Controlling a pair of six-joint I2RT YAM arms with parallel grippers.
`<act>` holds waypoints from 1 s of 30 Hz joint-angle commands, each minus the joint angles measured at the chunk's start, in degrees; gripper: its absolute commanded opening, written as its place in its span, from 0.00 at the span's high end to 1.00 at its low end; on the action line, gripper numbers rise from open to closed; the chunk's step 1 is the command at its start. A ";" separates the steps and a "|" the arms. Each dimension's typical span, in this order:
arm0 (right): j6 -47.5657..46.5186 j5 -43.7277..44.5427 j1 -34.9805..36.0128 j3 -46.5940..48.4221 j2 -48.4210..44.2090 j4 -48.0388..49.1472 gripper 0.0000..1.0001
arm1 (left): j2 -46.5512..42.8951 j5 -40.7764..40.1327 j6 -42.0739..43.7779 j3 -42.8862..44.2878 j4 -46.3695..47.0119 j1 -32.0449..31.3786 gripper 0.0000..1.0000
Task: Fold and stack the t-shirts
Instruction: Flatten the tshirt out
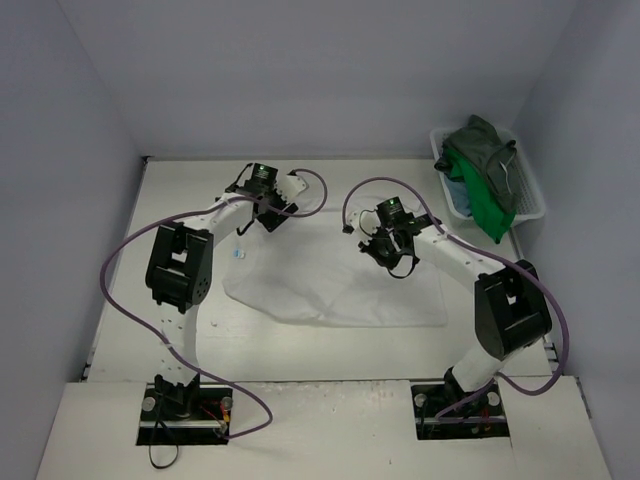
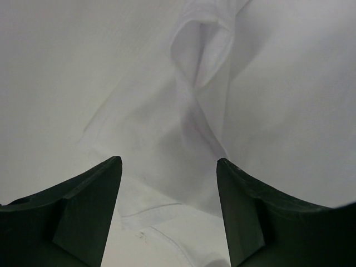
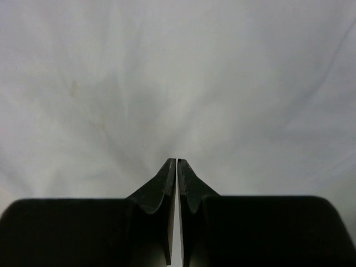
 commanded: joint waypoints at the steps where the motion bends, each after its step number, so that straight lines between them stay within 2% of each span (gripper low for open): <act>1: 0.64 -1.09 -0.34 -0.28 -2.73 0.61 0.98 | -0.88 -1.81 0.69 2.32 2.58 0.50 0.37; 11: 0.73 -1.79 -0.25 0.52 -1.93 0.61 0.98 | -0.70 1.44 -0.80 2.84 -1.46 0.67 0.37; 17: 1.17 -2.14 -0.34 -0.28 -1.32 1.58 0.98 | -4.65 1.97 -3.26 2.93 -0.68 1.55 0.36; 30: 1.69 -2.14 -0.25 0.07 -0.79 1.67 0.99 | -5.01 10.41 -7.65 3.10 -4.02 2.43 0.36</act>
